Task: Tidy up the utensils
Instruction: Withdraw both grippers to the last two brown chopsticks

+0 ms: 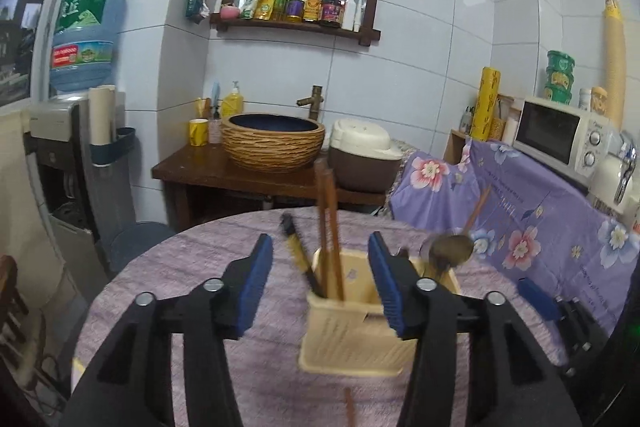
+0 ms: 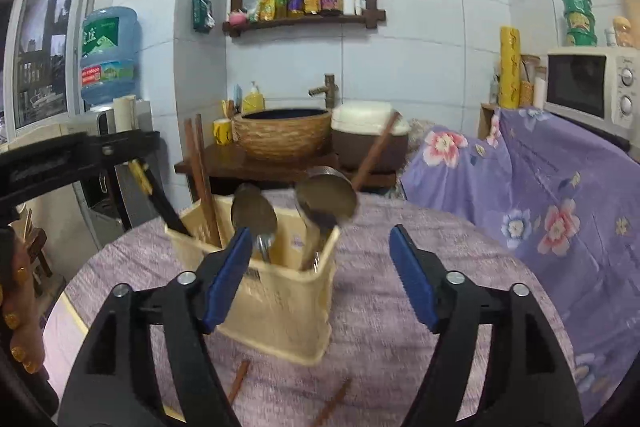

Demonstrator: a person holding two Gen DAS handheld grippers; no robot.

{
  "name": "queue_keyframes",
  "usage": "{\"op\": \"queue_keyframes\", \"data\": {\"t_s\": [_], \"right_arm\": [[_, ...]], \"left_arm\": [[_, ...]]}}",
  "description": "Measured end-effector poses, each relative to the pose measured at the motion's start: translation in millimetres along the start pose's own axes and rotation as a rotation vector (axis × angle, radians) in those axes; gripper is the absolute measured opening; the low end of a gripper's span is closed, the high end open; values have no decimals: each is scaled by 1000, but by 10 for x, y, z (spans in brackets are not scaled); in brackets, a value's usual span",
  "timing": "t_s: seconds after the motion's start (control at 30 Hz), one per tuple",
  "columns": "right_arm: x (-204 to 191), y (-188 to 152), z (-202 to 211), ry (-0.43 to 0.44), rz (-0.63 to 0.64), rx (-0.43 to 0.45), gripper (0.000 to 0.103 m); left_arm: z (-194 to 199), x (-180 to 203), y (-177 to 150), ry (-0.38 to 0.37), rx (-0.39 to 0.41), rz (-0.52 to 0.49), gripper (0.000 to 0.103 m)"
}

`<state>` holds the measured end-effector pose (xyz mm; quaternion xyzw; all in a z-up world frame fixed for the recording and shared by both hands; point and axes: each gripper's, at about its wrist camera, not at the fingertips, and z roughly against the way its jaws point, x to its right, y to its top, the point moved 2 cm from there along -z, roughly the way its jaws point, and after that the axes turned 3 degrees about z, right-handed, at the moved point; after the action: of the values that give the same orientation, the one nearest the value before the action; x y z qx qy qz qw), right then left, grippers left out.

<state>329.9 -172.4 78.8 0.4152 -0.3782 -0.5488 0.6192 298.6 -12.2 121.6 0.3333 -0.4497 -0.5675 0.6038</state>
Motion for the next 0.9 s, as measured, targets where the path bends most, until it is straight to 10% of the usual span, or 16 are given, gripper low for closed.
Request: {"op": "queue_keyframes", "data": {"t_s": [0.4,0.9], "right_arm": [[-220,-1198,212,-93,11,-457,97],[-627,-1582,159,-106,91,-627,97]], "left_arm": [[488,-356,-1133,136,-130,-8,69],[672,-580,-1456,149,-190,35,74]]}}
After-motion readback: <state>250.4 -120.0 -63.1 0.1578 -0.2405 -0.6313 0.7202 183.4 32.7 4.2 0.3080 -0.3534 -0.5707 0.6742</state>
